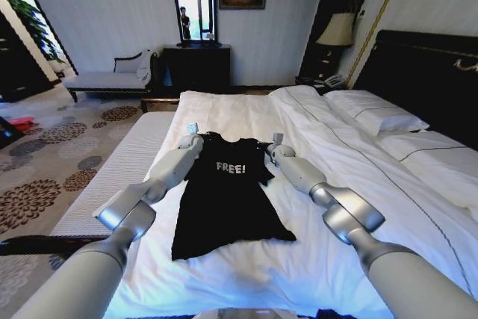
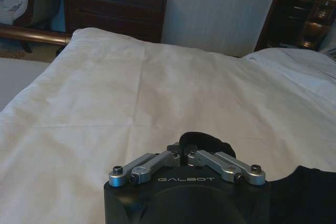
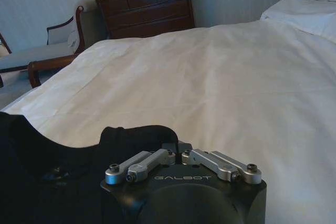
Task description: Fold the clothes on the bed.
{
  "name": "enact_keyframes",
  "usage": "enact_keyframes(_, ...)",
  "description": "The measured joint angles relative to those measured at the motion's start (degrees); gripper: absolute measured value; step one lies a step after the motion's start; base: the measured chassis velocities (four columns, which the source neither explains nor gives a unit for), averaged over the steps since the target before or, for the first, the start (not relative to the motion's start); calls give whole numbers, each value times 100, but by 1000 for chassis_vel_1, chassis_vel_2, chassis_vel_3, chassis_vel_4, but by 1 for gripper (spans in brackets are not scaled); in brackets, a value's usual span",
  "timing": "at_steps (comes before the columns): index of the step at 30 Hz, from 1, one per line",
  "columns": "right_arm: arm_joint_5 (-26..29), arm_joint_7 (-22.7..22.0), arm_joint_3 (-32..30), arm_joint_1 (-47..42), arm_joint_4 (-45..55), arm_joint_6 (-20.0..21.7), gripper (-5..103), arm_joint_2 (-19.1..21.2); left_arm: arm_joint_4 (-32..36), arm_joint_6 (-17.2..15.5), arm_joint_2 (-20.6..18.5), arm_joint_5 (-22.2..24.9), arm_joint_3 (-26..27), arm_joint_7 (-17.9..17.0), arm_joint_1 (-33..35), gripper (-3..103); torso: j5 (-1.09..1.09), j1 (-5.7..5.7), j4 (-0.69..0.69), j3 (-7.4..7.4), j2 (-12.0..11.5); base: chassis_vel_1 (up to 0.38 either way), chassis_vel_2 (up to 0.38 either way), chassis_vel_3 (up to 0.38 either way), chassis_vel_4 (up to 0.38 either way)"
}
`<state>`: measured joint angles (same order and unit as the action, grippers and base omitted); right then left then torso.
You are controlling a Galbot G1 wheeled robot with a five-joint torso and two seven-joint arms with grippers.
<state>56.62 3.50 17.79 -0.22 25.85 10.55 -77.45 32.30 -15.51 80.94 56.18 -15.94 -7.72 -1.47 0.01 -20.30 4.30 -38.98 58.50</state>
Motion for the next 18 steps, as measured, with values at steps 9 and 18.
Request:
enact_keyframes(9, -205, 38, -37, 37, -238, -47, 1, -54, -283, 53, 210, -248, 163, 51, 62, 1, -1, 0, 2, 0, 1, 0, 0, 0, 0)
enact_keyframes(18, -513, 219, -84, -252, 73, -70, 27, 76, -19, 26, 203, -330, 385, -175, 359, 15, -1, 1, 2, 0, 1, 0, 0, 0, 0)
